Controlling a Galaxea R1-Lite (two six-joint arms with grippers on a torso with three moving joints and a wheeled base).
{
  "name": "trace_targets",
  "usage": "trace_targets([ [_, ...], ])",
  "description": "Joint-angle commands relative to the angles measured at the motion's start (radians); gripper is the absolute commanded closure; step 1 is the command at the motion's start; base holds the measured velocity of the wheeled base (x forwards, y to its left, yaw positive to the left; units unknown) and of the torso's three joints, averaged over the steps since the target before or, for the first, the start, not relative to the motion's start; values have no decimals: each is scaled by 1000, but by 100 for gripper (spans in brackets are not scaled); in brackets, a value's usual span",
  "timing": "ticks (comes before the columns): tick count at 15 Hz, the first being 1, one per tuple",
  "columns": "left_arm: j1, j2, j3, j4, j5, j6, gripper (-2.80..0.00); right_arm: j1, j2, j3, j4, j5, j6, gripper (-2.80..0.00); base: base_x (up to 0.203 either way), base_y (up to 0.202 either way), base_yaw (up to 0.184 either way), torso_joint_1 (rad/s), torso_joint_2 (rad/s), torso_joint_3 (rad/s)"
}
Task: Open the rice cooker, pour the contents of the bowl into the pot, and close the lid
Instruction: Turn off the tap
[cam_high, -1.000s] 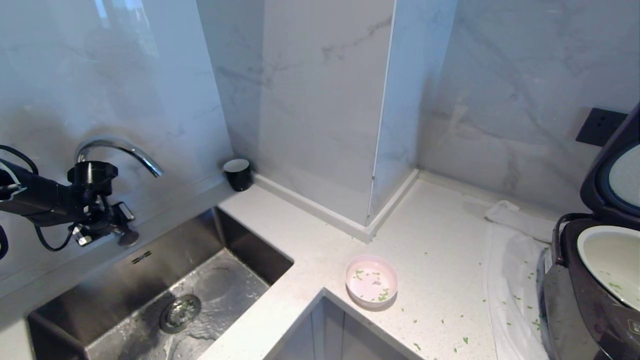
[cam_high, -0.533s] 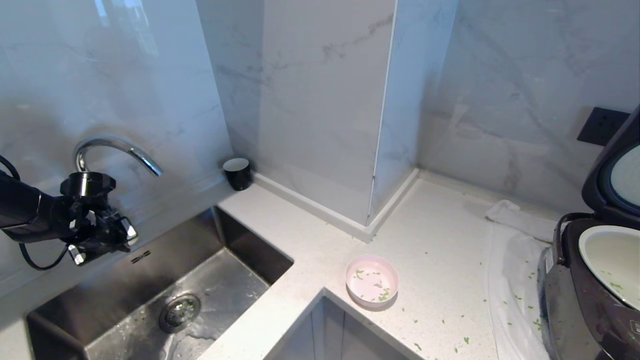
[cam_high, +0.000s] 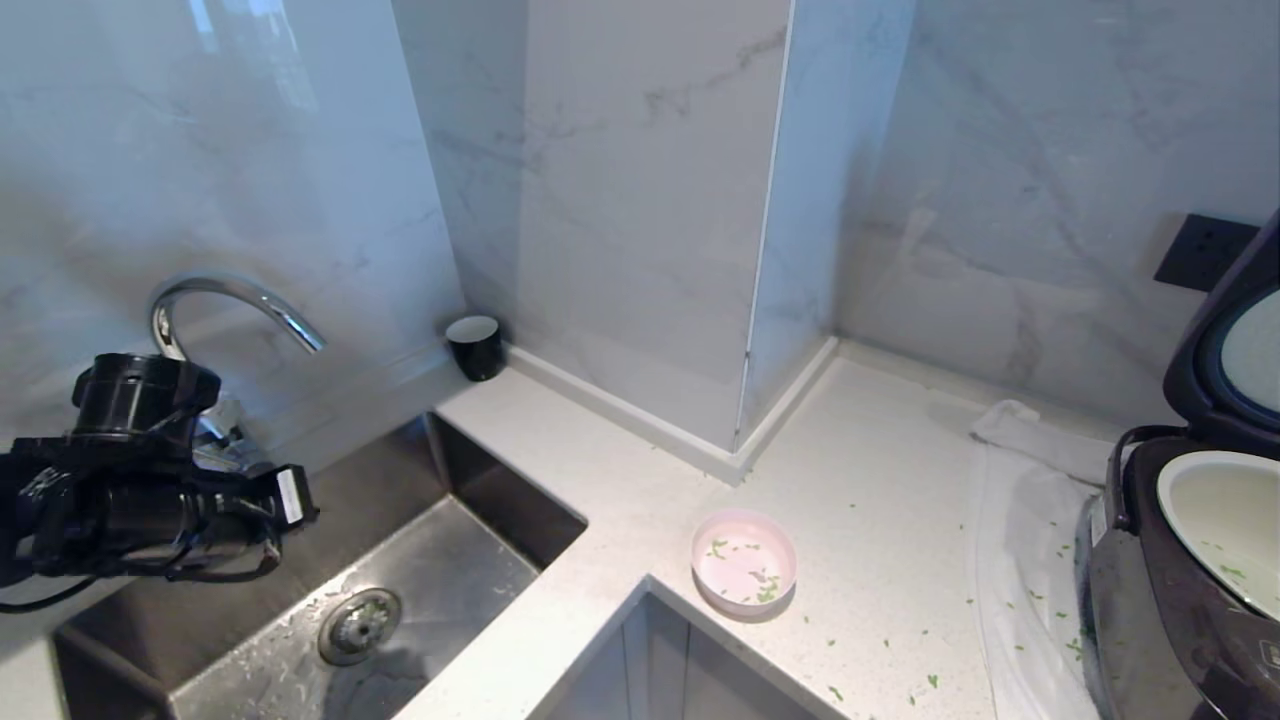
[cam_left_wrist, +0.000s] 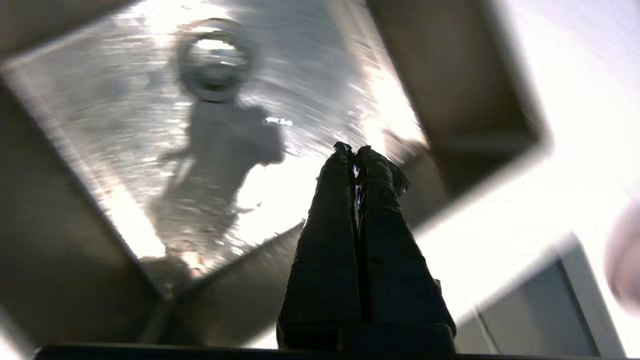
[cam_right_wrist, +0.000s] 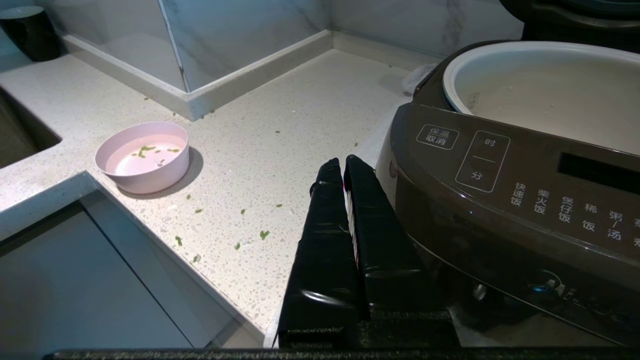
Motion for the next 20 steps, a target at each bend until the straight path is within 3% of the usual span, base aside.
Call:
trace_targets([
  [1, -69, -205, 72, -1, -46, 25, 0, 1, 0, 0, 0, -1, 0, 0, 0, 0, 0, 0, 0, 0],
  [4, -156, -384, 149, -20, -86, 126, 0, 1, 0, 0, 0, 0, 0, 0, 0, 0, 0, 0, 0, 0],
  [8, -161, -609, 166, -55, -60, 287, 0, 1, 0, 0, 0, 0, -1, 0, 0, 0, 0, 0, 0, 0],
  [9, -159, -667, 168, -56, -33, 302, 0, 0, 0, 0, 0, 0, 0, 0, 0, 0, 0, 0, 0, 0],
  [12, -159, -793, 187, -55, 154, 327, 0, 1, 0, 0, 0, 0, 0, 0, 0, 0, 0, 0, 0, 0],
  [15, -151, -926, 245, -54, 204, 373, 0, 0, 0, 0, 0, 0, -1, 0, 0, 0, 0, 0, 0, 0],
  [20, -125, -1042, 323, -82, 274, 543, 0, 1, 0, 0, 0, 0, 0, 0, 0, 0, 0, 0, 0, 0],
])
